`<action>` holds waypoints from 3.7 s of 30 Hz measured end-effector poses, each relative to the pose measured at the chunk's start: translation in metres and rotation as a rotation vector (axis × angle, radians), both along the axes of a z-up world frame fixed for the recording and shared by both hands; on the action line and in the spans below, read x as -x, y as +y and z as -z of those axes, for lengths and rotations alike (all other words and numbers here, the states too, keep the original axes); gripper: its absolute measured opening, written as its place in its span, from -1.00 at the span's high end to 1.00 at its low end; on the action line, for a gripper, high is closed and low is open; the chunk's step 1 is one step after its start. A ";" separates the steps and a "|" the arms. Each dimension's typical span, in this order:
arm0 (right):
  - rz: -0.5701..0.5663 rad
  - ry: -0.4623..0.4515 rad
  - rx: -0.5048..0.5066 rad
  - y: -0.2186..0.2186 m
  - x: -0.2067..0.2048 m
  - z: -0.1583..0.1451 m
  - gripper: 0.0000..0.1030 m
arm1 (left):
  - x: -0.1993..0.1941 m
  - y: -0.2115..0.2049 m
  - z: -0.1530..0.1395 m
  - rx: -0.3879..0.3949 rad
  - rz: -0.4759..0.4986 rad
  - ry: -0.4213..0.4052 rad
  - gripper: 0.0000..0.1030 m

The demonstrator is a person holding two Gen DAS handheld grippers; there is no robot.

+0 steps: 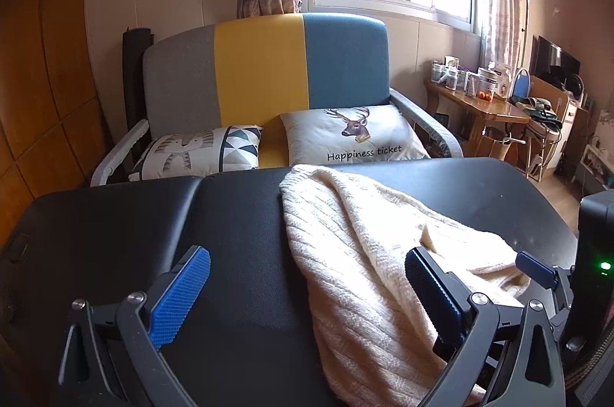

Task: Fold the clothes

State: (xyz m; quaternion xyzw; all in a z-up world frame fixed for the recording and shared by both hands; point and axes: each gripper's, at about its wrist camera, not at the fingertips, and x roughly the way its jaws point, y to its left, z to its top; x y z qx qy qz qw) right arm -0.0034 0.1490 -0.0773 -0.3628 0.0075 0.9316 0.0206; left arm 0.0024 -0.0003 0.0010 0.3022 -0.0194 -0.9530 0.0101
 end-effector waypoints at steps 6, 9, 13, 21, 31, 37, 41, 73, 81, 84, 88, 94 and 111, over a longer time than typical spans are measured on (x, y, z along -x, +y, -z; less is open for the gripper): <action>-0.009 -0.015 -0.015 0.000 -0.001 0.007 -0.80 | 0.004 0.000 0.015 -0.035 0.021 -0.063 -0.99; -0.013 -0.022 -0.022 0.000 -0.001 0.010 -0.80 | 0.004 0.002 0.022 -0.050 0.048 -0.083 -0.99; -0.017 -0.055 -0.023 0.000 0.001 0.016 -0.72 | 0.007 -0.011 0.039 -0.181 0.114 -0.162 -0.99; -0.164 -0.152 0.254 0.026 0.002 0.024 -0.61 | -0.004 -0.043 0.098 -0.306 0.133 -0.330 -0.99; -0.117 -0.229 0.600 0.131 -0.027 0.051 -0.61 | -0.038 -0.099 0.138 -0.525 0.152 -0.446 -0.99; -0.046 -0.228 0.728 0.165 -0.032 0.056 -0.62 | -0.060 -0.103 0.135 -0.446 0.163 -0.458 -0.99; -0.176 -0.264 0.720 0.124 -0.024 0.049 -0.61 | -0.057 -0.099 0.137 -0.429 0.156 -0.481 -0.99; -0.244 -0.323 0.459 0.058 0.007 0.108 0.03 | 0.011 -0.092 0.176 -1.060 0.171 -0.670 -0.99; -0.298 -0.279 0.428 0.068 -0.001 0.107 0.03 | 0.008 -0.097 0.191 -1.150 0.123 -0.704 -0.80; -0.315 -0.268 0.407 0.068 -0.005 0.106 0.03 | 0.006 -0.100 0.194 -1.139 0.109 -0.693 -0.44; -0.298 -0.286 0.428 0.064 -0.005 0.105 0.03 | 0.002 -0.104 0.202 -1.140 0.093 -0.687 0.16; -0.323 -0.280 0.335 0.044 -0.007 0.100 0.03 | -0.007 -0.112 0.207 -1.135 0.078 -0.648 0.70; -0.077 -0.236 0.312 0.075 -0.002 0.093 0.53 | -0.019 -0.144 0.164 -1.031 0.141 -0.437 0.82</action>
